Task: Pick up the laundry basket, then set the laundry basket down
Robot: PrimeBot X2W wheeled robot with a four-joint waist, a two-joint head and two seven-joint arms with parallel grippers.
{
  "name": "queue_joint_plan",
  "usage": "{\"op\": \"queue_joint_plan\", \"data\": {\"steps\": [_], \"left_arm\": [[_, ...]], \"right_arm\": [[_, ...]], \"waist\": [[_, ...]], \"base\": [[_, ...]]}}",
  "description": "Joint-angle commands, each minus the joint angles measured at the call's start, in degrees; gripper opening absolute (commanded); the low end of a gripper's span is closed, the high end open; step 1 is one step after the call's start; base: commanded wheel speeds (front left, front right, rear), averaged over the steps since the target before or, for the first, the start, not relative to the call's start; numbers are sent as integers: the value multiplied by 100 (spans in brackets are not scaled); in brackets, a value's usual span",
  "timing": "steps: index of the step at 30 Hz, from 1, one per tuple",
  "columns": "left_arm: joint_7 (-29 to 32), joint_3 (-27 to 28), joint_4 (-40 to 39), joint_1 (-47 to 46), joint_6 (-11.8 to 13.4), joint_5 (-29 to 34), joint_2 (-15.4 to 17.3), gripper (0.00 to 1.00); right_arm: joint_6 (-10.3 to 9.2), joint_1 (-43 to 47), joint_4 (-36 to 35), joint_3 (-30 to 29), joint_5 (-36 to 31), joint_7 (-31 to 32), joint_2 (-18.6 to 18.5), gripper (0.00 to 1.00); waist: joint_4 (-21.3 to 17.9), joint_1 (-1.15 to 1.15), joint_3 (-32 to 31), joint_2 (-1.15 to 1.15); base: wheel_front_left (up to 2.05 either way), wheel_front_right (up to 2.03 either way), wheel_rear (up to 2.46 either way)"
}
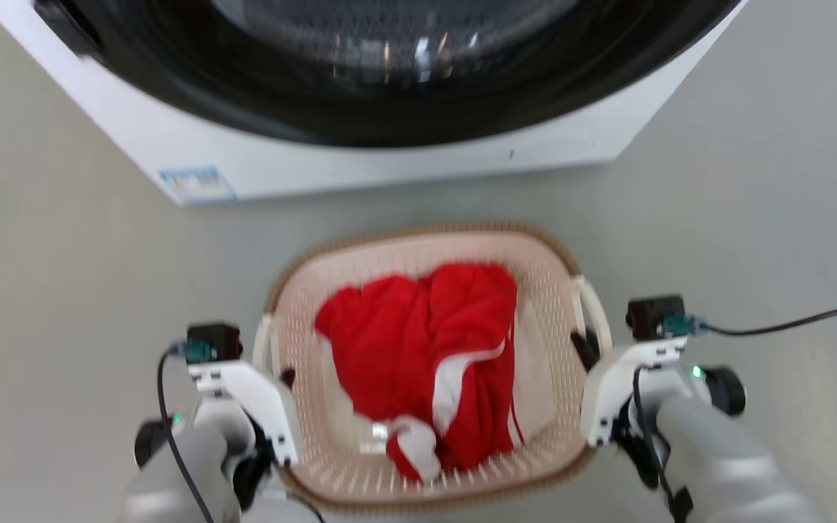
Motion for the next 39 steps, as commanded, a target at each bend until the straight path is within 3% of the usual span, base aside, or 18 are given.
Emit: {"op": "queue_joint_plan", "data": {"steps": [1, 13, 24, 39], "left_arm": [[21, 56, -79, 111, -43, -72, 156, 0], [590, -425, -219, 586, -43, -475, 146, 0], [986, -621, -118, 579, -43, -807, 201, 0], [996, -798, -30, 544, -43, -1074, 158, 0]], "right_arm": [[42, 203, -45, 143, 78, 12, 25, 0], [42, 692, -95, 668, 825, 680, -113, 0], [42, 669, -168, 1061, 1299, 1136, -236, 0], [42, 570, -180, 1510, 1702, 1139, -339, 0]], "waist": [[-125, 0, -627, 0], [-174, 0, -1797, 0], [-228, 0, -2015, 0], [-255, 0, -2035, 0]], "base": [[0, 0, 0], [0, 0, 0], [0, 0, 0], [0, 0, 0]]}}
